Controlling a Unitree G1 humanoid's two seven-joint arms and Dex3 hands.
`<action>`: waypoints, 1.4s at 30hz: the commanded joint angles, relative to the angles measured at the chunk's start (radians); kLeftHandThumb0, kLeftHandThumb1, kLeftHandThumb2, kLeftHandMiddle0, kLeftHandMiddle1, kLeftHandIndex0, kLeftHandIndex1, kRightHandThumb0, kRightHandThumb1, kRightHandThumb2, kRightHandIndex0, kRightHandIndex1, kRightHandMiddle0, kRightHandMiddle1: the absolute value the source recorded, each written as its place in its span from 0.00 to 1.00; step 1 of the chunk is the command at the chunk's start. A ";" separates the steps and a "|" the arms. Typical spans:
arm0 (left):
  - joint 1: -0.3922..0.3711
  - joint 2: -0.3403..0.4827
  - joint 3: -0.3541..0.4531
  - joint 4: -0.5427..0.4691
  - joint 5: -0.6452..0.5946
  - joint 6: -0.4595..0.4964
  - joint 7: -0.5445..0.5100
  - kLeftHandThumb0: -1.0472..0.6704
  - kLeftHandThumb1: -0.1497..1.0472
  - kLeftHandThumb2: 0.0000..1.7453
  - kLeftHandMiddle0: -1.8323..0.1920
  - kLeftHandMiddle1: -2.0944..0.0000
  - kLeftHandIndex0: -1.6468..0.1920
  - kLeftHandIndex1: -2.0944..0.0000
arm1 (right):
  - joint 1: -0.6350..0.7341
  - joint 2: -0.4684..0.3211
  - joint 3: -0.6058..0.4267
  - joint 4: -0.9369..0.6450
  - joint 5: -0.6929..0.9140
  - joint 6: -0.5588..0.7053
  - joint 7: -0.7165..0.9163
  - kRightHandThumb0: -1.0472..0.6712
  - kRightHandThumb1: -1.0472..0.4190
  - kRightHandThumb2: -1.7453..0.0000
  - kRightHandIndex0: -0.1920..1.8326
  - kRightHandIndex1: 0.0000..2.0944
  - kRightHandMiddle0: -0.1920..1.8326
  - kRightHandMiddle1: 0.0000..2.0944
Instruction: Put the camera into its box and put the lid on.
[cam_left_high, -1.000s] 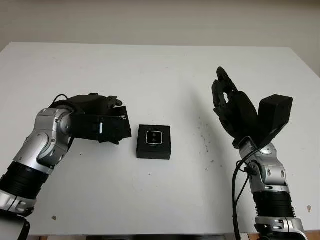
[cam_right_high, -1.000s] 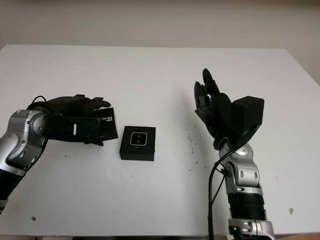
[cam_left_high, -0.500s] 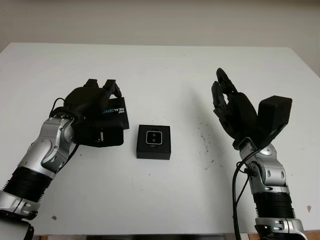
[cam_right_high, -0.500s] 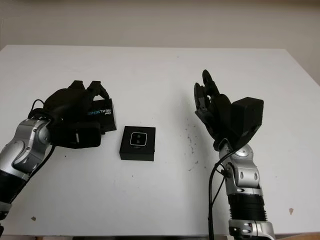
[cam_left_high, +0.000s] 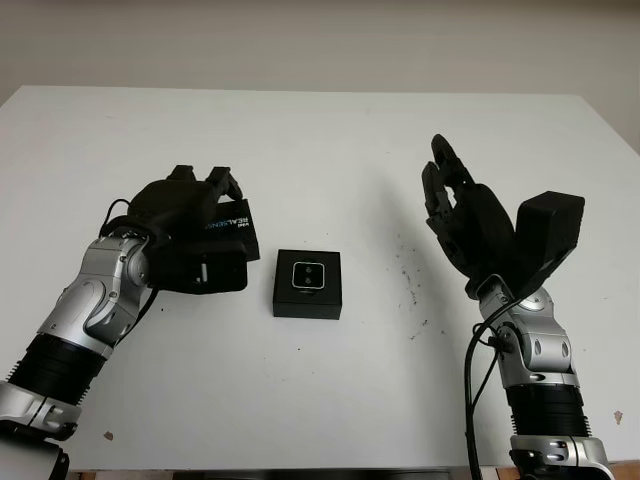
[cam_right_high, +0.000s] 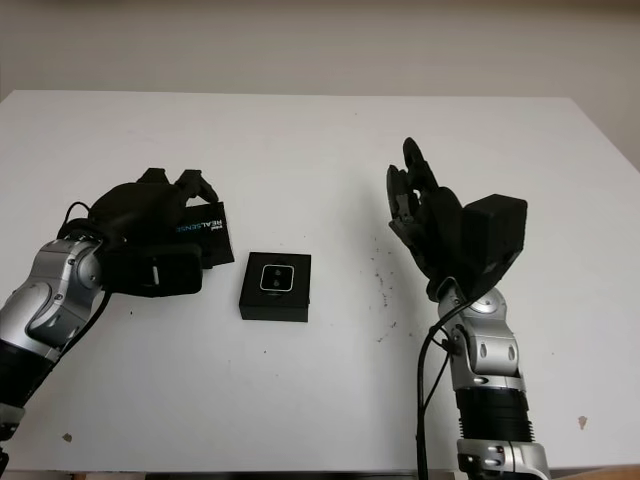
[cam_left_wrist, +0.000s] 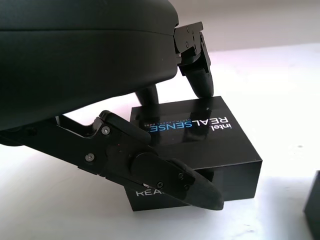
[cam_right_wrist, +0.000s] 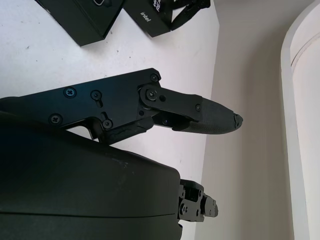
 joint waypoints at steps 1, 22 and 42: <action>-0.011 0.024 0.036 -0.037 -0.022 -0.019 -0.001 0.54 0.96 0.03 0.78 0.34 0.76 0.40 | -0.007 -0.004 -0.001 0.005 -0.005 -0.008 -0.004 0.22 0.00 0.67 0.03 0.03 0.05 0.03; -0.120 0.088 0.202 -0.333 -0.375 0.235 -0.419 0.50 0.95 0.03 0.65 0.36 0.68 0.47 | -0.008 0.007 0.010 0.008 -0.002 0.012 -0.025 0.22 0.00 0.68 0.04 0.03 0.06 0.03; -0.088 0.051 0.131 -0.420 -0.458 0.339 -0.516 0.47 0.96 0.03 0.73 0.23 0.73 0.32 | -0.001 0.017 0.010 0.019 -0.004 -0.012 -0.014 0.22 0.00 0.69 0.04 0.03 0.06 0.03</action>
